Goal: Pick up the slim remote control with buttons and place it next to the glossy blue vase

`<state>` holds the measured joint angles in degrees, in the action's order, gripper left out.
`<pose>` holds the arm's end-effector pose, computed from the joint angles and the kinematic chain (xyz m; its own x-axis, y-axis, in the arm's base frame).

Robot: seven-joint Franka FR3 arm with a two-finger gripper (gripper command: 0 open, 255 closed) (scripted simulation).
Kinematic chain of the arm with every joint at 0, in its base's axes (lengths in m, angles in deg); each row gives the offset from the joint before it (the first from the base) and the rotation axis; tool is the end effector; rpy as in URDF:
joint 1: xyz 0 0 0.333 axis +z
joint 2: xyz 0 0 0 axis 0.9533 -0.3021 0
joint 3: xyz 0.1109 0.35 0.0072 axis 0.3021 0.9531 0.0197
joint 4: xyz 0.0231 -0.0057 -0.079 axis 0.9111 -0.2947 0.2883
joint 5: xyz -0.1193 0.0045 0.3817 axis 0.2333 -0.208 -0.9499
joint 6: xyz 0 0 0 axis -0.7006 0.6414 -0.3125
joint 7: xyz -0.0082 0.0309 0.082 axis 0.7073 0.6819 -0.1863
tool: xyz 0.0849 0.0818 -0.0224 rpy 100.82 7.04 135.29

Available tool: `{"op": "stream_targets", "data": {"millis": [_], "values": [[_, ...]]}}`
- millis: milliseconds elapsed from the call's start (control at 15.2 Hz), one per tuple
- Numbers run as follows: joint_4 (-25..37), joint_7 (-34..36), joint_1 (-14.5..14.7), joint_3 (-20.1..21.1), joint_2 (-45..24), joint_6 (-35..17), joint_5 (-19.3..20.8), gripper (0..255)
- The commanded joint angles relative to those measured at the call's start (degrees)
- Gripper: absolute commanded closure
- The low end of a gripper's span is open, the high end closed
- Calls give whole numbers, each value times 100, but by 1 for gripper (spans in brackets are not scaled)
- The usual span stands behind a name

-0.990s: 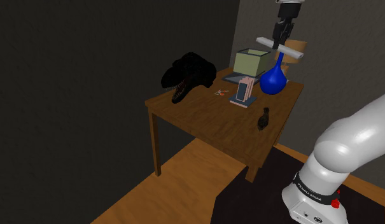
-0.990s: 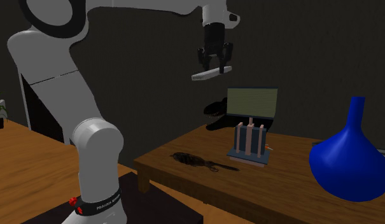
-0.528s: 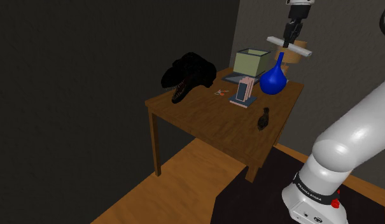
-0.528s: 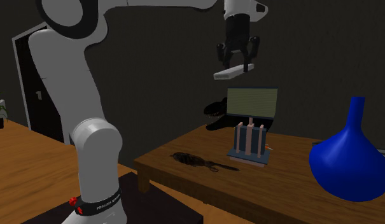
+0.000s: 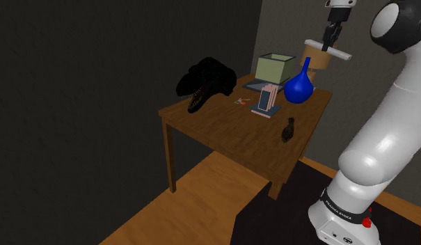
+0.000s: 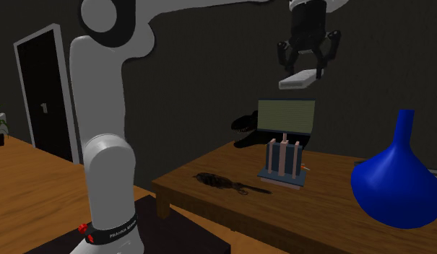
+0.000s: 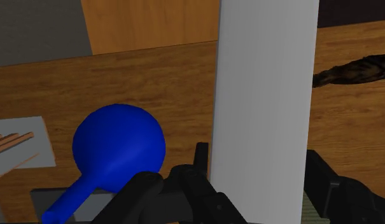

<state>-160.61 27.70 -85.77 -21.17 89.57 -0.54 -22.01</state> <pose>0.3296 -0.4214 0.7407 0.9999 -0.0113 -0.0076 -0.0112 -0.9998 0.0176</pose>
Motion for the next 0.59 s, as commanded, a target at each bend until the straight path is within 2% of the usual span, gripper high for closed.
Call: {"op": "stream_targets", "data": {"millis": [0, 198, 264, 330, 528], "values": [[536, -449, -253, -262, -551, 96, -362, 255], [1476, -1058, -872, -507, -1428, 371, -1005, 255], [1866, -1239, -1146, -552, -1751, 508, -1250, 255], [2432, -1434, -1548, -571, -2178, 721, -1575, 255], [1789, -1374, -1303, -542, -1898, 314, -1341, 255]]}}
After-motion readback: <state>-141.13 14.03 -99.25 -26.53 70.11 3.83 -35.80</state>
